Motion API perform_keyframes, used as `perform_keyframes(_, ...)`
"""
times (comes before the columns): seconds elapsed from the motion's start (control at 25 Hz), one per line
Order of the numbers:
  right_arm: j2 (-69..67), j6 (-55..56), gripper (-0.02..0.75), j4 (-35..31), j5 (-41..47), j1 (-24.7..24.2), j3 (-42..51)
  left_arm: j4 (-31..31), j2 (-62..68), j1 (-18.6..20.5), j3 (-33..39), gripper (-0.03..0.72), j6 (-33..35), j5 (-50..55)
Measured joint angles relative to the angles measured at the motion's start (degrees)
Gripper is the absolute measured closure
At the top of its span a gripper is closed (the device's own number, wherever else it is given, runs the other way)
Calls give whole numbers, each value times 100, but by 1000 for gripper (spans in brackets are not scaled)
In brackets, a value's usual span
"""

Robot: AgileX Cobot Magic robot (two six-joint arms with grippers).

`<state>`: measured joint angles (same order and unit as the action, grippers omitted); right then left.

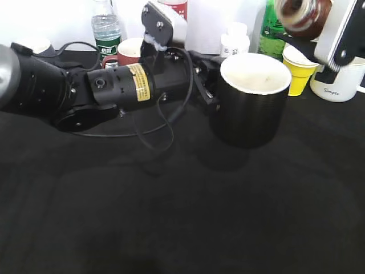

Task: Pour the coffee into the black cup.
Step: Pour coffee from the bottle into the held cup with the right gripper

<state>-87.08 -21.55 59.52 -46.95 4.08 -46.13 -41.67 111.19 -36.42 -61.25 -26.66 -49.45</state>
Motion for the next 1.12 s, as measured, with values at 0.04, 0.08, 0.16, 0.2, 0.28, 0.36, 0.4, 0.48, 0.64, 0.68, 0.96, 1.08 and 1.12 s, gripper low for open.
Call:
perform_keyframes(0.04,0,-284,210,-4,0,0,0,0,0,0,-3,625,0,-29)
perform_keyframes(0.08,0,-555,210,-18,0,0,0,4,0,0,-3,625,0,-87)
perform_keyframes(0.16,0,-949,210,-84,0,0,0,4,0,0,-9,625,0,-302)
perform_keyframes(0.2,0,-1047,210,-146,0,0,0,4,0,0,-16,625,0,-353)
perform_keyframes(0.28,0,-1309,210,-301,5,0,0,4,0,0,-20,625,0,-398)
perform_keyframes(0.36,0,-1570,210,-395,5,0,0,4,0,0,-20,625,0,-417)
perform_keyframes(0.4,0,-1687,210,-439,5,0,0,4,0,0,-20,625,0,-417)
perform_keyframes(0.48,0,-1988,210,-575,6,0,0,4,0,0,-20,625,0,-417)
perform_keyframes(0.64,0,-2353,210,-728,1,0,0,-7,0,0,-20,625,0,-417)
perform_keyframes(0.68,0,-2384,210,-733,1,0,0,-18,0,0,-20,625,0,-417)
perform_keyframes(0.96,0,-2669,210,-771,-25,0,0,-23,0,0,-20,625,0,-411)
perform_keyframes(1.08,0,-2822,210,-896,-151,0,0,-44,0,0,-20,625,0,-259)
perform_keyframes(1.12,0,-2854,210,-920,-151,0,0,-87,0,0,-20,625,0,-242)
